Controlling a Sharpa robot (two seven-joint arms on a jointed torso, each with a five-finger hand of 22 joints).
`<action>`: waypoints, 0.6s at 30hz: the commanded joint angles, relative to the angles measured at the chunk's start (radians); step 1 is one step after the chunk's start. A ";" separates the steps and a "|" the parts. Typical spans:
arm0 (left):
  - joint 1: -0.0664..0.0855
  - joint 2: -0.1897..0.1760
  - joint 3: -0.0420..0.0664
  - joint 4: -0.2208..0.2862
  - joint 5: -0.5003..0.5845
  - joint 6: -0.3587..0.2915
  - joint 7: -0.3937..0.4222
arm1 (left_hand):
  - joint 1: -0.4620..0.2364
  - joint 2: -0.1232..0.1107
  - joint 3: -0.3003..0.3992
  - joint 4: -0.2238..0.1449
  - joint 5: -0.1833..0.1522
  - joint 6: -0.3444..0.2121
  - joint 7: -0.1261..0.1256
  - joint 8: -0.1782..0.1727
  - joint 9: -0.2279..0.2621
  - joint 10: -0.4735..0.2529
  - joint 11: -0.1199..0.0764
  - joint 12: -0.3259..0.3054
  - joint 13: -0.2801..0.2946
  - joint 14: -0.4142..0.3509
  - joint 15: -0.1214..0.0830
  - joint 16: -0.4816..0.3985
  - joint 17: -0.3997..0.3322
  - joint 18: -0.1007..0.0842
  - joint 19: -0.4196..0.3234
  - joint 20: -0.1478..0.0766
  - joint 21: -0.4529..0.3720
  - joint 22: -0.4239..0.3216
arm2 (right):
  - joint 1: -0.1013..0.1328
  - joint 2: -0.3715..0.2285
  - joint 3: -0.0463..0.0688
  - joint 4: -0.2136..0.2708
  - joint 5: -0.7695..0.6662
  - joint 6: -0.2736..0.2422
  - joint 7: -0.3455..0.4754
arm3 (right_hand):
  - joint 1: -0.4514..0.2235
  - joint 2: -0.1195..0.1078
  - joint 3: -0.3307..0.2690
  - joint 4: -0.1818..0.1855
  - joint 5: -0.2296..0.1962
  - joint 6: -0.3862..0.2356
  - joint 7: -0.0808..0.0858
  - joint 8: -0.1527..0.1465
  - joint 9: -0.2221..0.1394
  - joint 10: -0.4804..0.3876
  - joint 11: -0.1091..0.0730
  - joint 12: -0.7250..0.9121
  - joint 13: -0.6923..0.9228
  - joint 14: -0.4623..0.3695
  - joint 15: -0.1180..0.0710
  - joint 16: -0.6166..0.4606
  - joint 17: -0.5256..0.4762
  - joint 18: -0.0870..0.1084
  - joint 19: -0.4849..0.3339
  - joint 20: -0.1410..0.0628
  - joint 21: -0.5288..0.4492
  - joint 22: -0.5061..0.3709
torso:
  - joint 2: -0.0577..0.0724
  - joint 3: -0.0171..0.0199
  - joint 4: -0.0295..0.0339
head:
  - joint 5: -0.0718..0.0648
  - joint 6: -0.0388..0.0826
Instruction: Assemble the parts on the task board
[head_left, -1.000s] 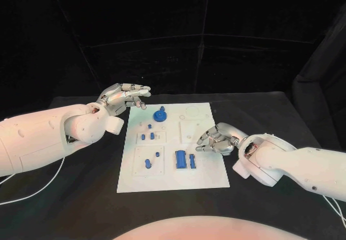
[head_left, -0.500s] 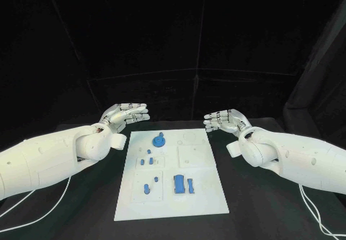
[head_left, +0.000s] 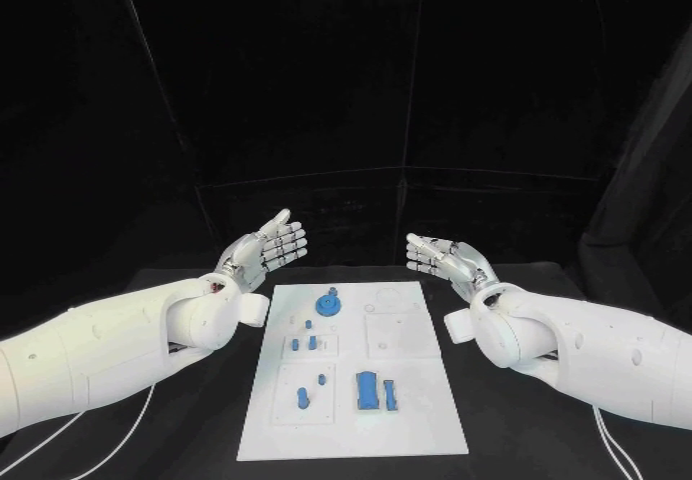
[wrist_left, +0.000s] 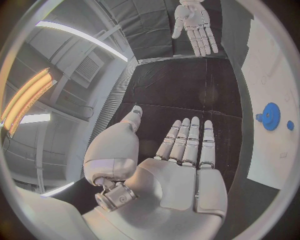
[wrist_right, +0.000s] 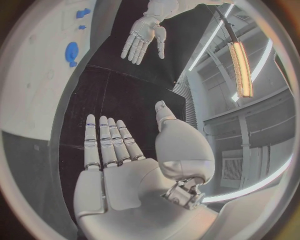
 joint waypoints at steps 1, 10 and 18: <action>-0.023 -0.003 0.017 0.045 -0.052 -0.171 0.029 | -0.233 0.003 -0.046 0.014 -0.008 -0.183 -0.033 -0.013 -0.007 -0.191 -0.075 -0.041 -0.007 -0.170 -0.051 -0.048 -0.053 -0.037 -0.142 -0.047 -0.042 -0.060 | -0.017 -0.009 0.013 0.057 0.112 -0.164 0.086 | -0.270 0.001 -0.003 -0.010 -0.034 -0.174 -0.038 -0.009 -0.034 -0.194 -0.076 -0.011 -0.033 -0.191 -0.032 -0.053 -0.033 -0.047 -0.164 -0.042 -0.064 -0.048 | -0.011 0.0030 0.0082 | 0.001 0.005; -0.110 -0.017 0.098 0.195 -0.125 -0.457 0.060 | -0.390 0.003 -0.143 0.014 -0.008 -0.305 -0.103 -0.013 -0.007 -0.320 -0.075 -0.041 -0.007 -0.284 -0.051 -0.081 -0.053 -0.124 -0.238 -0.148 -0.042 -0.101 | -0.053 -0.025 0.045 0.159 0.199 -0.291 0.145 | -0.447 0.001 -0.003 -0.010 -0.107 -0.287 -0.118 -0.009 -0.106 -0.322 -0.076 -0.011 -0.103 -0.317 -0.032 -0.053 -0.104 -0.128 -0.272 -0.131 -0.107 -0.149 | -0.011 0.0030 0.0082 | 0.001 0.005; -0.149 -0.023 0.134 0.261 -0.157 -0.585 0.075 | -0.486 0.003 -0.143 0.014 -0.008 -0.380 -0.103 -0.013 -0.007 -0.398 -0.075 -0.041 -0.007 -0.354 -0.051 -0.153 -0.053 -0.124 -0.294 -0.148 -0.042 -0.189 | -0.054 -0.026 0.046 0.162 0.202 -0.294 0.147 | -0.556 0.001 -0.003 -0.010 -0.107 -0.357 -0.118 -0.009 -0.106 -0.400 -0.076 -0.011 -0.103 -0.394 -0.032 -0.053 -0.104 -0.128 -0.339 -0.131 -0.201 -0.149 | -0.011 0.0030 0.0082 | 0.001 0.005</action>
